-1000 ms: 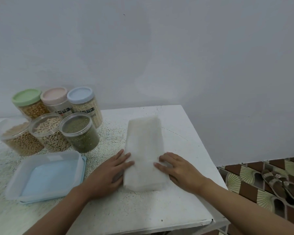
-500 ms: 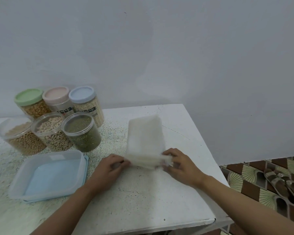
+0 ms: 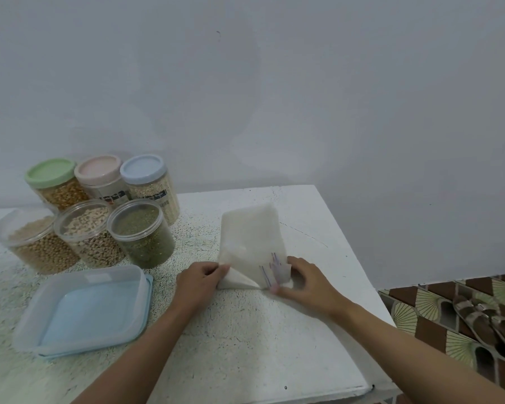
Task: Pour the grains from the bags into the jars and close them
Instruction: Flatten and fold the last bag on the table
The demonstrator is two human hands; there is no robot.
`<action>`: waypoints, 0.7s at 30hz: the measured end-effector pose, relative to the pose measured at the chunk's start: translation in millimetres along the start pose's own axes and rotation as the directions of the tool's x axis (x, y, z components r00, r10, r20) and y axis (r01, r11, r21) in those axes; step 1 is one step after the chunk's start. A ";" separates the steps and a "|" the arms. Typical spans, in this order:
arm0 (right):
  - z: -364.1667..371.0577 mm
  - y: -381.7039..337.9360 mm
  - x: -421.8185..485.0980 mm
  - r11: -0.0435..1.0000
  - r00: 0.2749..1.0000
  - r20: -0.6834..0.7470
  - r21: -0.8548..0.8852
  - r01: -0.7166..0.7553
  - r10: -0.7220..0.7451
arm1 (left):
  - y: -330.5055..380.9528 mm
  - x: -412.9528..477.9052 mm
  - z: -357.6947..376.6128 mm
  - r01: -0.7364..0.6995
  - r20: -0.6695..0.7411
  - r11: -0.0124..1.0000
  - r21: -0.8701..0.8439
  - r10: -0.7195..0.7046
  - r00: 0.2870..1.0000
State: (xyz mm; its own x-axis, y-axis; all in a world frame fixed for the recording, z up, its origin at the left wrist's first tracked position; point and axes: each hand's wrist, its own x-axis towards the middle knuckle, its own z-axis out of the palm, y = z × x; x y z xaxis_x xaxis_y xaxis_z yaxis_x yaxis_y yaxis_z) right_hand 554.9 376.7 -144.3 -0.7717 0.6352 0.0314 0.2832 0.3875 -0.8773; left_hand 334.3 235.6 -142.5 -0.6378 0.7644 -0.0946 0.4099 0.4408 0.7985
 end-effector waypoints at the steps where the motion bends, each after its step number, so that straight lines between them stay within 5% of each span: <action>1: 2.7 -1.2 -1.2 0.999 1.000 -0.014 -0.032 -0.018 0.018 | 0.7 1.7 -0.1 0.010 -0.004 1.000 0.022 -0.010 1.000; 13: 3.4 -7.6 51.2 0.952 0.954 -0.093 -0.090 -0.292 0.284 | 17.8 14.2 2.9 0.112 -0.053 0.967 0.229 -0.102 0.993; 21: 10.0 -10.9 59.2 0.912 0.950 -0.175 -0.279 -0.300 0.259 | 17.4 15.7 3.4 0.106 -0.107 0.956 0.273 -0.079 0.991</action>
State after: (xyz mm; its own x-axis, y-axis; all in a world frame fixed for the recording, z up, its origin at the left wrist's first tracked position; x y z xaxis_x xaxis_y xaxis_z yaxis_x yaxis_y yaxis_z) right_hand 500.5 403.4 -137.7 -0.5604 0.8204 -0.1139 0.6487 0.3492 -0.6762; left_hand 333.6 256.9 -132.1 -0.7342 0.6725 -0.0932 0.5027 0.6308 0.5910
